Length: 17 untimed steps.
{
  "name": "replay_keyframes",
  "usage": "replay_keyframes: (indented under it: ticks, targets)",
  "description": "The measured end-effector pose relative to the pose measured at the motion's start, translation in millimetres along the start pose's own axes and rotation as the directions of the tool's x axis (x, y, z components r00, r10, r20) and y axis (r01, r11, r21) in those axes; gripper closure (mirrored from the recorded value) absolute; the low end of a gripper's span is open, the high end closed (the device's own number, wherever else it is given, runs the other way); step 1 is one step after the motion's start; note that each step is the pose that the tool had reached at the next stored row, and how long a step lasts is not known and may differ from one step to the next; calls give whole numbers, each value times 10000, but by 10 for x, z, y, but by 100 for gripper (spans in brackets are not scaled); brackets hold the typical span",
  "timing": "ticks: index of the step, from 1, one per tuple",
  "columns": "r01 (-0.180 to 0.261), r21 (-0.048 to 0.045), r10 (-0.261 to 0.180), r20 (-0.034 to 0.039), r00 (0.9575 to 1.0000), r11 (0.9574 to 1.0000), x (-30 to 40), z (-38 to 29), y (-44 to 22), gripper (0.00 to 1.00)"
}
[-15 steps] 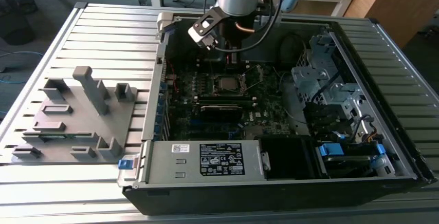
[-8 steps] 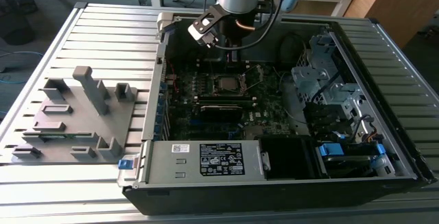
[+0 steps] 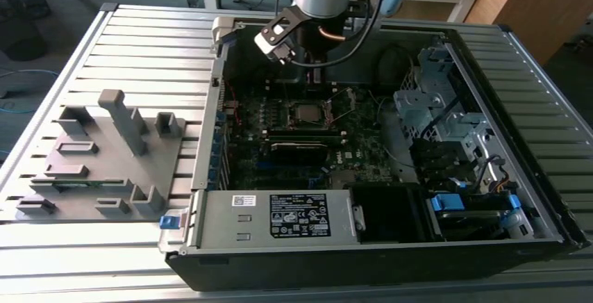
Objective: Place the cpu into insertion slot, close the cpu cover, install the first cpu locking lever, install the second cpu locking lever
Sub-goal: 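Close the cpu cover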
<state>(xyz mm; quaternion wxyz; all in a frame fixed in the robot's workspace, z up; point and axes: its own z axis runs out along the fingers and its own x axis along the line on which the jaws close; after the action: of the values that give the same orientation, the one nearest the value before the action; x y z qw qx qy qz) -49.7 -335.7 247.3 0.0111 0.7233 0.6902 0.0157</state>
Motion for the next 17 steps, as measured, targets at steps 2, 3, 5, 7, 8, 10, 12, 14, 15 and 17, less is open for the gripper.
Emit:
replay_keyframes:
  ticks: [2,3,5,7,8,10,12,14,15,17]
  targets:
    - [0,0,0,0,10000,10000,1,0,12,90]
    - [0,-1,0,-1,10000,10000,1,1,19,90]
    - [-1,-1,1,0,10000,10000,2,2,36,90]
    - [-2,0,2,-1,10000,10000,3,3,64,90]
    - [-1,1,1,-1,10000,10000,4,3,79,90]
    - [-1,2,1,-1,10000,10000,5,4,105,90]
    - [-1,3,1,0,10000,10000,6,5,123,90]
    - [-1,3,1,0,10000,10000,6,5,132,90]
    - [-2,5,2,1,10000,10000,6,1,132,90]
    - [-2,6,2,1,10000,10000,7,-22,133,90]
